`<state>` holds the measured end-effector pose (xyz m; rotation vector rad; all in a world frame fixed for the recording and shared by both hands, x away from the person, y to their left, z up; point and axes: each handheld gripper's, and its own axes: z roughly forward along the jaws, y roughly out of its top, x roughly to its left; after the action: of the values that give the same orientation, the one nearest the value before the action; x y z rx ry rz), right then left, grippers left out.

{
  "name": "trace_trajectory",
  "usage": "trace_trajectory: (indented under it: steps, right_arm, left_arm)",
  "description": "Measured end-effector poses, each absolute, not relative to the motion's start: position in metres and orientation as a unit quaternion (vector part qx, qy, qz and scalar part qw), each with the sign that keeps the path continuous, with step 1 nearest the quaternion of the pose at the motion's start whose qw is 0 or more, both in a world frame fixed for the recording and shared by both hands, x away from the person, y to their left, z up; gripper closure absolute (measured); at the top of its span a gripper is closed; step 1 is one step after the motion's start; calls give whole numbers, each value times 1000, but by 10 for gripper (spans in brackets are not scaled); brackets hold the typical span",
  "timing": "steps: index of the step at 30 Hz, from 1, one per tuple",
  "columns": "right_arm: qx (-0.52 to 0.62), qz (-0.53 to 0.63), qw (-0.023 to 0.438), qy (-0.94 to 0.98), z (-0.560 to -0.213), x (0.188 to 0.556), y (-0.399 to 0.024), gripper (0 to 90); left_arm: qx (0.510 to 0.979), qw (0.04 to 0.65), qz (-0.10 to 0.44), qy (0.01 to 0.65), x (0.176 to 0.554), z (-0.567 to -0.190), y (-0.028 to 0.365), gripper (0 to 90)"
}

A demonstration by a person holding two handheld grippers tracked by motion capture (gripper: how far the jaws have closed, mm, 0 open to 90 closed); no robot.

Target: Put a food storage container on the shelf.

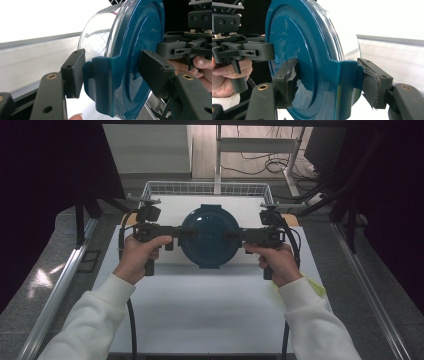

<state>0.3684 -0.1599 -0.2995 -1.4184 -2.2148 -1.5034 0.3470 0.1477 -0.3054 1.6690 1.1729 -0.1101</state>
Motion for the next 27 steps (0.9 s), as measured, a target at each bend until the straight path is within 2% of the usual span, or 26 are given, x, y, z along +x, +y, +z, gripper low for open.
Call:
trace_trajectory:
  steps: [27]
  right_arm:
    - [-460, -506, 56, -727, -277, 421, -153, 353]
  left_arm:
    - [701, 520, -30, 487, 397, -278, 154, 390]
